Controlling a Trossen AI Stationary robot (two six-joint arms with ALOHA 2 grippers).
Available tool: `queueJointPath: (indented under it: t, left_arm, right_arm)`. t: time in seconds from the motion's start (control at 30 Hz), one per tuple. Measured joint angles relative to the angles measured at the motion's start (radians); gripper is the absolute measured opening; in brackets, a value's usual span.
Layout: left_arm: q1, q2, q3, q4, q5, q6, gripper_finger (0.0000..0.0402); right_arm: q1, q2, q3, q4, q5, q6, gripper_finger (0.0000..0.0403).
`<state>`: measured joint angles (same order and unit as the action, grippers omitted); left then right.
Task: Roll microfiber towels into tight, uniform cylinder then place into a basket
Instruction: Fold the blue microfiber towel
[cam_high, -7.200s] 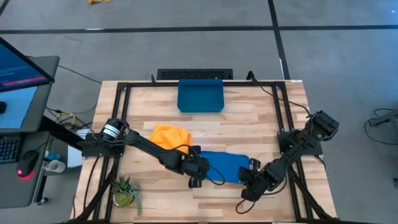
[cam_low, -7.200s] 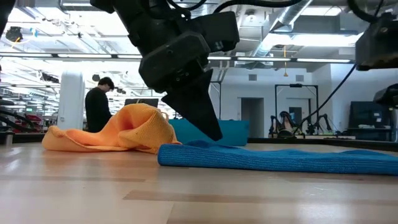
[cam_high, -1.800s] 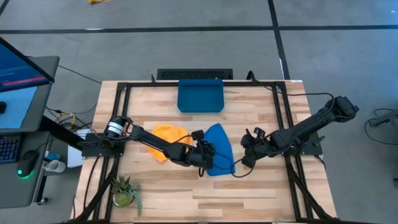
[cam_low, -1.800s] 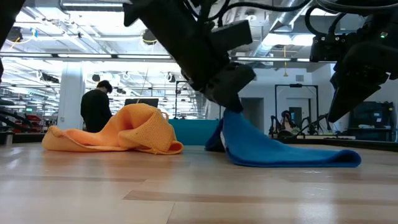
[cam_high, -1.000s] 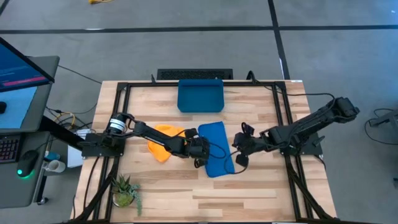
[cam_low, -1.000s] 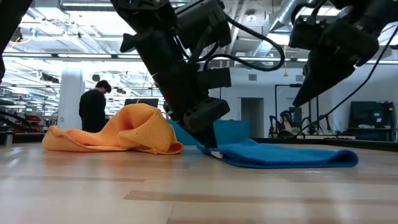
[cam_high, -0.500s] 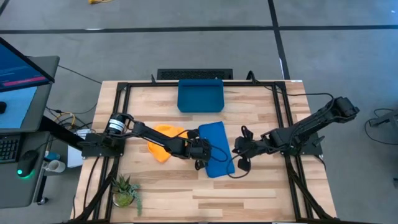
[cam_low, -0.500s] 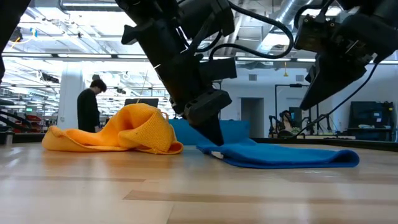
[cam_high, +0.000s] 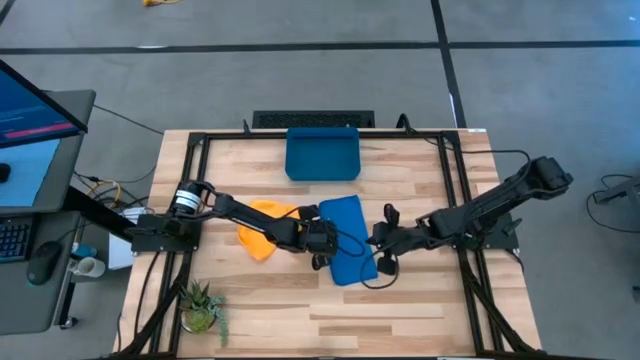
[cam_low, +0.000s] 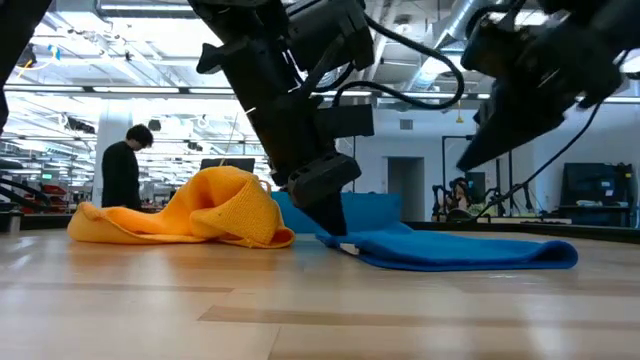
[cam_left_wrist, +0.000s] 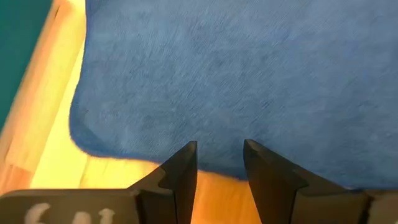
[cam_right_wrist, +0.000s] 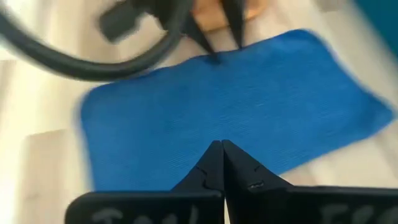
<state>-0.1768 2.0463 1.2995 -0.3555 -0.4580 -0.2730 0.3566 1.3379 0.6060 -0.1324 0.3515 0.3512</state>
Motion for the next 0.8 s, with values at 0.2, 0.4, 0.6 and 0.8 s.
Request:
queueJointPath:
  t: [0.2,0.4,0.6,0.8]
  left_arm:
    - [-0.011,-0.065,0.001,-0.066,-0.031,-0.011,0.0125]
    - [-0.045,-0.117,0.001,-0.216,-0.17,-0.096,0.0125]
    - [-0.058,-0.119,0.0,-0.258,-0.237,-0.126,0.0125]
    - [-0.057,-0.117,0.0,-0.263,-0.236,-0.128,0.0125]
  right_arm:
    - [-0.08,0.109,0.0,0.119,0.057,-0.072,0.002]
    - [-0.166,0.219,0.0,0.211,0.056,-0.067,0.0021]
    - [-0.217,0.318,0.003,0.265,0.04,-0.064,0.0018]
    - [-0.249,0.364,0.009,0.233,0.008,-0.037,0.0019]
